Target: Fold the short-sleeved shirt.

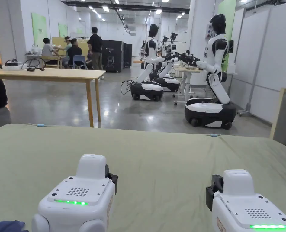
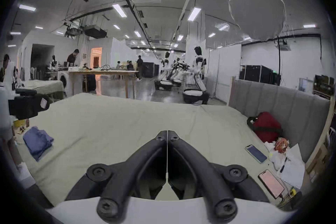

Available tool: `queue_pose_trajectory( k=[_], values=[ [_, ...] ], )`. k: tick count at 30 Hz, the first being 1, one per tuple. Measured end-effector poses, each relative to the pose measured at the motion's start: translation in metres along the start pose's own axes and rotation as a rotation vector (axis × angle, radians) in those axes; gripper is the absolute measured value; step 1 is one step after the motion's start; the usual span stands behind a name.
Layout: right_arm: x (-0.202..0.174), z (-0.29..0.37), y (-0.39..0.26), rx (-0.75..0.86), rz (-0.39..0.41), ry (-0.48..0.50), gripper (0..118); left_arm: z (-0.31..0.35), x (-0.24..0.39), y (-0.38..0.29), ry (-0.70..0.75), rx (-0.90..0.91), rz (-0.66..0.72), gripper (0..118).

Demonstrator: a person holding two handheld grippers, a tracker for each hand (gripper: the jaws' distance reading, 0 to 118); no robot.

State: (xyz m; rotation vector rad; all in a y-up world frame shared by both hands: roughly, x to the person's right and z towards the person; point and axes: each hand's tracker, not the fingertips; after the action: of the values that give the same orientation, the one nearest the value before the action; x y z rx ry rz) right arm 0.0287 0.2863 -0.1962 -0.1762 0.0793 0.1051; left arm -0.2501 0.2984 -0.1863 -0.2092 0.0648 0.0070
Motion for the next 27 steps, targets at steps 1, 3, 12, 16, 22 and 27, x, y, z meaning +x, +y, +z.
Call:
queue_pose_trajectory(
  k=[1, 3, 12, 16, 22, 27],
  values=[
    [0.0, 0.001, 0.0, 0.005, 0.005, 0.001, 1, 0.0, -0.004, 0.001, -0.003, 0.0, 0.001, 0],
    [-0.003, 0.004, 0.003, 0.012, 0.005, 0.003, 1, 0.001, -0.004, 0.002, 0.007, -0.005, 0.005, 0],
    [-0.003, 0.003, 0.009, 0.016, -0.011, 0.019, 4, 0.003, -0.007, 0.005, 0.029, 0.004, 0.005, 7],
    [-0.004, 0.001, 0.012, 0.019, 0.005, 0.011, 53, 0.0, -0.007, 0.009, 0.039, -0.003, 0.004, 80],
    [0.001, 0.003, 0.015, 0.059, -0.033, 0.019, 118, -0.001, -0.005, 0.008, 0.073, -0.009, -0.012, 118],
    [0.0, 0.005, 0.019, 0.055, -0.011, 0.027, 118, 0.002, -0.003, 0.008, 0.084, 0.008, -0.024, 118]
  ],
)
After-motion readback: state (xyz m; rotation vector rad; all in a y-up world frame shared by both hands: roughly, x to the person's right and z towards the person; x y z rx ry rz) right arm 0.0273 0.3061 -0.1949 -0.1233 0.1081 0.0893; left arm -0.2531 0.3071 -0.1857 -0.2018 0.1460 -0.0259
